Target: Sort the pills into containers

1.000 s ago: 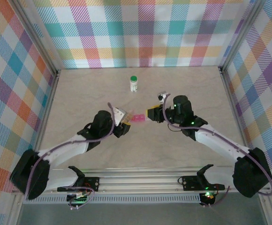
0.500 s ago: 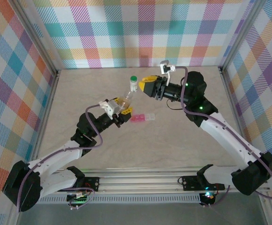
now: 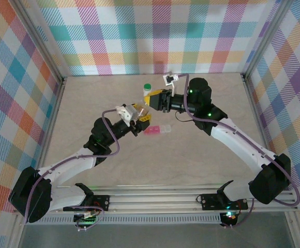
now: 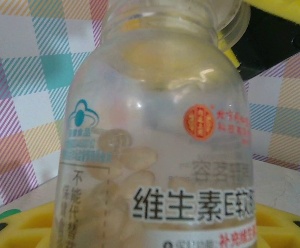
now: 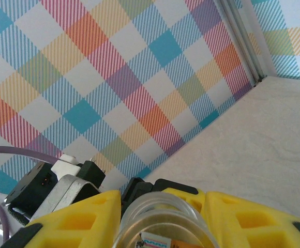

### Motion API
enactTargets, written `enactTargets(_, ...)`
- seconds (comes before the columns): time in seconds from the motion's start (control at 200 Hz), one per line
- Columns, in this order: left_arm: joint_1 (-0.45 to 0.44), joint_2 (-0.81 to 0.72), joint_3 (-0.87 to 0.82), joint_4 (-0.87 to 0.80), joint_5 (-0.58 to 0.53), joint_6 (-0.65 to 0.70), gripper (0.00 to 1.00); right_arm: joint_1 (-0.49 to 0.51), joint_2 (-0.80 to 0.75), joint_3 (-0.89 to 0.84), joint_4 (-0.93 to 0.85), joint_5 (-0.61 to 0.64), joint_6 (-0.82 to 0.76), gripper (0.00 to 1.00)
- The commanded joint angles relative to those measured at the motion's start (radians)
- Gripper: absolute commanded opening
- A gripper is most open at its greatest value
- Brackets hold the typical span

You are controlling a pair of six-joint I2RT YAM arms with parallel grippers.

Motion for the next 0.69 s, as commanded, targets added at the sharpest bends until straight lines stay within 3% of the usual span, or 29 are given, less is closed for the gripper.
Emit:
enactTargets(0.0, -0.018, -0.017, 0.011, 0.037, 0.014, -0.001, 0.0, 0.016, 0.02, 0.013, 0.008, -0.027, 0.004, 0.1)
enactTargets(0.195, -0.019, -0.039, 0.013, 0.013, 0.031, 0.006, 0.0, 0.04, 0.055, 0.01, 0.002, -0.053, -0.033, 0.11)
enactTargets(0.28, -0.019, -0.035, 0.029, -0.017, 0.058, 0.017, 0.0, 0.042, 0.073, 0.019, -0.025, -0.126, -0.089, 0.12)
enactTargets(0.505, -0.019, -0.048, 0.027, -0.005, 0.112, 0.056, 0.0, 0.046, 0.111, 0.086, -0.383, -0.381, -0.479, 0.13)
enactTargets(0.69, -0.015, -0.052, 0.036, 0.0, 0.133, 0.085, 0.0, 0.052, 0.098, 0.087, -0.658, -0.417, -0.842, 0.14)
